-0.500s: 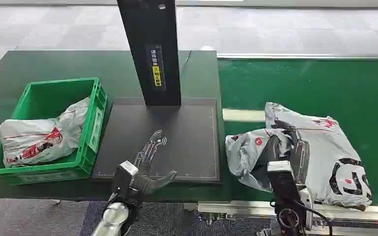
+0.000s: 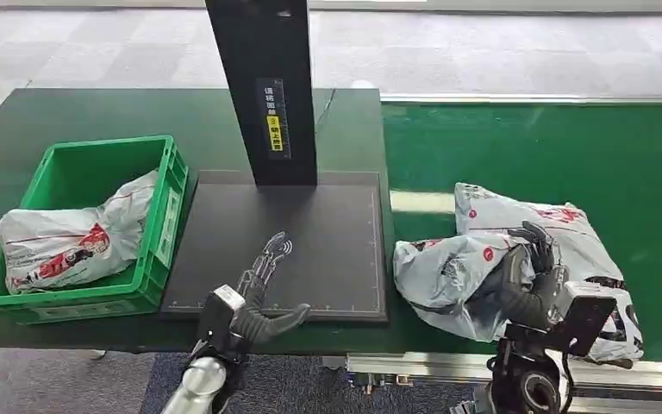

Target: Moved the parcel from conveyor to table for the left to box.

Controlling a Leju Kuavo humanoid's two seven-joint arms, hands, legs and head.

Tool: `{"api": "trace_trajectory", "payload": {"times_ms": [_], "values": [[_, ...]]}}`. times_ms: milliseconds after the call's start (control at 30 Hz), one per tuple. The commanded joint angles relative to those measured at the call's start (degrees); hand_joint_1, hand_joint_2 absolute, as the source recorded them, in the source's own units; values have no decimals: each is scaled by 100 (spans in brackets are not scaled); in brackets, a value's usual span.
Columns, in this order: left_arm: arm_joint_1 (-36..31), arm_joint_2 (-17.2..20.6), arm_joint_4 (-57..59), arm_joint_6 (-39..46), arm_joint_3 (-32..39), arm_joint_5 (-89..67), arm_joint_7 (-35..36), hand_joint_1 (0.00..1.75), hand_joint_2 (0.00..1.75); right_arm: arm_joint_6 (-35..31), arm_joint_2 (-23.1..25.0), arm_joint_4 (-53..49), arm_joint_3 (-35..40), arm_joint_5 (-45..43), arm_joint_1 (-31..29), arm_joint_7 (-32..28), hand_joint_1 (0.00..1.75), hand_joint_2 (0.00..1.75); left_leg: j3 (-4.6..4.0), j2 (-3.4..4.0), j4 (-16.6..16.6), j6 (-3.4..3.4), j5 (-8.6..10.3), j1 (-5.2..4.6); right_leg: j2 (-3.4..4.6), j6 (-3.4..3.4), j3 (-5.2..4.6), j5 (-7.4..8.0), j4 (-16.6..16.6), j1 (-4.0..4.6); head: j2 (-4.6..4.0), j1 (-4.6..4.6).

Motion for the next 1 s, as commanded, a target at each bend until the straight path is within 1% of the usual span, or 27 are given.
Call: {"api": "trace_trajectory", "payload": {"times_ms": [33, 67, 133, 167, 200, 233, 267, 333, 400, 433, 467, 500, 633, 667, 700, 767, 833, 900, 933, 1000], "values": [[-46, 124, 221, 520, 15, -162, -179, 0, 175, 27, 111, 362, -585, -159, -118, -84, 175, 175, 11, 0, -9, -1, 2, 1, 0, -4, 9, 1, -7, 2, 0, 0], [-78, 114, 73, 706, 140, -107, -269, 0, 175, 36, 141, 287, -651, -150, -137, -89, 175, 175, 16, 0, -13, -1, 3, 2, 0, -5, 14, 3, -12, 3, 0, 0], [-32, 116, -307, 739, 302, 97, -238, 0, 175, 64, 130, 228, -710, -114, -210, -102, 175, 175, 5, 1, -4, 0, 2, 3, 1, -3, 5, 2, -5, 4, 0, 2], [66, 103, -636, 944, 421, 120, -204, 0, 175, 111, 113, 214, -735, -66, -277, -73, 175, 175, -1, 9, 0, 0, 0, 2, 9, -2, -3, 3, 0, 3, 0, 0], [185, 5, -947, 1310, 608, 201, -346, 0, 175, 170, 62, 194, -727, -11, -342, -70, 175, 175, -2, 14, 1, 0, 0, 3, 14, -3, -4, 5, -1, 4, 0, 0], [297, -9, -1224, 1506, 654, 237, -357, 0, 175, 179, 31, 170, -733, 74, -419, -80, 175, 175, 3, 17, -2, 1, 0, 3, 17, -4, 0, 6, -4, 4, 0, 0], [444, -14, -1526, 1649, 660, 293, -328, 0, 175, 213, -28, 209, -691, 208, -589, -68, 175, 175, -4, 19, 3, 1, -2, 1, 18, -2, -9, 5, 2, 2, 0, 2], [553, -42, -1723, 1907, 606, 317, -410, 0, 175, 187, -131, 431, -597, 501, -997, -32, 175, 175, -4, 30, 3, 1, -3, -1, 29, -1, -11, 7, 4, 0, 0, 2], [541, -97, -1765, 2288, 503, 356, -635, 0, 175, 143, -358, 944, -446, 662, -1586, 45, 175, 175, 1, 41, 3, 2, -4, -3, 40, -2, -11, 9, 6, -2, 0, 2], [523, -90, -1787, 2412, 411, 420, -685, 0, 175, 151, -480, 1276, -373, 672, -1916, 77, 175, 175, -1, 36, 4, 2, -2, -2, 34, -1, -11, 10, 5, -2, 0, -2], [509, -57, -1802, 2500, 313, 473, -670, 0, 175, 146, -533, 1483, -358, 656, -2119, 84, 175, 175, -3, 31, 4, 3, 0, -3, 30, 0, -10, 10, 4, -2, 0, 2], [505, -47, -1802, 2522, 290, 484, -664, 0, 175, 145, -543, 1548, -358, 651, -2161, 85, 175, 175, -2, 42, 6, 5, 0, -2, 40, 1, -9, 15, 2, -1, 0, 0], [488, -4, -1764, 2567, 251, 531, -669, 0, 175, 116, -539, 1476, -332, 636, -2045, 49, 175, 175, 8, 15, -3, 3, 7, 1, 13, -3, 7, 10, -6, 1, 0, 2], [513, -46, -1798, 2708, 278, 543, -791, 0, 175, 87, -582, 1580, -273, 679, -2149, 49, 175, 175, 8, 7, 0, 2, 5, 0, 6, -2, 8, 7, -3, 0, 0, 2], [530, -46, -1824, 2746, 225, 563, -820, 0, 175, 103, -654, 1827, -173, 697, -2388, 81, 175, 175, 11, 9, -4, 2, 5, 0, 8, -4, 10, 8, -7, 1, 0, 2], [510, -1, -1793, 2602, 64, 753, -794, 0, 175, 88, -689, 2588, 35, 798, -3178, 10, 175, 175, 3, 25, 4, 3, 1, -2, 25, -1, -3, 10, 3, -2, 0, 0], [466, 12, -1681, 2565, -11, 818, -772, 0, 175, -67, -629, 3050, 177, 883, -3683, -93, 175, 175, 7, 54, 5, 4, -2, -5, 53, -2, -9, 15, 7, -5, 0, 0], [365, 25, -1525, 2516, -116, 862, -762, 0, 175, -219, -380, 3507, 362, 930, -4397, -173, 175, 175, 3, 65, 7, 5, 1, -8, 65, -2, -18, 21, 10, -7, 0, 0], [333, 35, -1498, 2514, -163, 910, -760, 0, 175, -245, -270, 3674, 545, 865, -4669, -207, 175, 175, -4, 85, 14, 4, -1, -11, 85, -2, -33, 24, 21, -10, 0, 0], [298, 33, -1491, 2516, -245, 929, -756, 0, 175, -364, -33, 3834, 973, 1052, -5045, -157, 175, 175, -12, 72, 15, 2, 2, -11, 71, -2, -38, 21, 25, -10, 0, 4]]}}
